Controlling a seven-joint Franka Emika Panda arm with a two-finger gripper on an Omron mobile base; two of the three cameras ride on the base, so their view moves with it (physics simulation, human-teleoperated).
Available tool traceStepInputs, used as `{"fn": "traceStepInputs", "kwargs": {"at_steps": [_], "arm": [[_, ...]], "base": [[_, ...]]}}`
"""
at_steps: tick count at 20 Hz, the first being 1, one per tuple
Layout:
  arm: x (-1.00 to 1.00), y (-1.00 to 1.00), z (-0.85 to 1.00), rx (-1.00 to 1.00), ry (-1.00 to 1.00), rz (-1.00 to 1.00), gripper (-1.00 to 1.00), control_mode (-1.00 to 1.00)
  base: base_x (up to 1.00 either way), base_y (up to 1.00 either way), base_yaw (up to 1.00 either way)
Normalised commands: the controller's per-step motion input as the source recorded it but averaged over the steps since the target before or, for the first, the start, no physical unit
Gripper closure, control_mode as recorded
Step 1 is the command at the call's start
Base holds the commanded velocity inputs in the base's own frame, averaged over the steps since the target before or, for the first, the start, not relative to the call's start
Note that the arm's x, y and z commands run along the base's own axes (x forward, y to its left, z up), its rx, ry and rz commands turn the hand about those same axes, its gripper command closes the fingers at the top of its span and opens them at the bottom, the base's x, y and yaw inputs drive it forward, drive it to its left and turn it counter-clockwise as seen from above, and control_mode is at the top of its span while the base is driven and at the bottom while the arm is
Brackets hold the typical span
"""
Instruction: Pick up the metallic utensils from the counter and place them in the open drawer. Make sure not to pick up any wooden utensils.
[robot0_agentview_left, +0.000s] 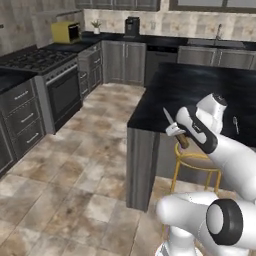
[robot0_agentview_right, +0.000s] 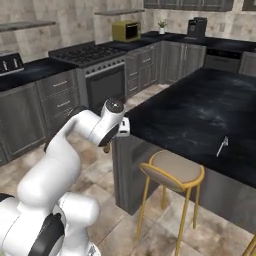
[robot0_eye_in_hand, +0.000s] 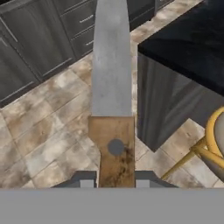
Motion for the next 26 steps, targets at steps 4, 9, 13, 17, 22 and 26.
{"fn": "traceStepInputs", "kwargs": {"at_steps": [4,9,13,17,22,26], "arm": [[0.00,0.00,0.00,0.00,0.00,0.00,1.00,1.00],[0.00,0.00,0.00,0.00,0.00,0.00,1.00,1.00],[0.00,0.00,0.00,0.00,0.00,0.00,1.00,1.00],[0.00,0.00,0.00,0.00,0.00,0.00,1.00,1.00],[0.00,0.00,0.00,0.00,0.00,0.00,1.00,1.00],[0.00,0.00,0.00,0.00,0.00,0.00,1.00,1.00]], "base": [[0.81,1.00,-0.27],[0.56,1.00,-0.36],[0.50,1.00,-0.38],[0.79,1.00,-0.39],[0.99,1.00,-0.35],[1.00,1.00,-0.25]]}}
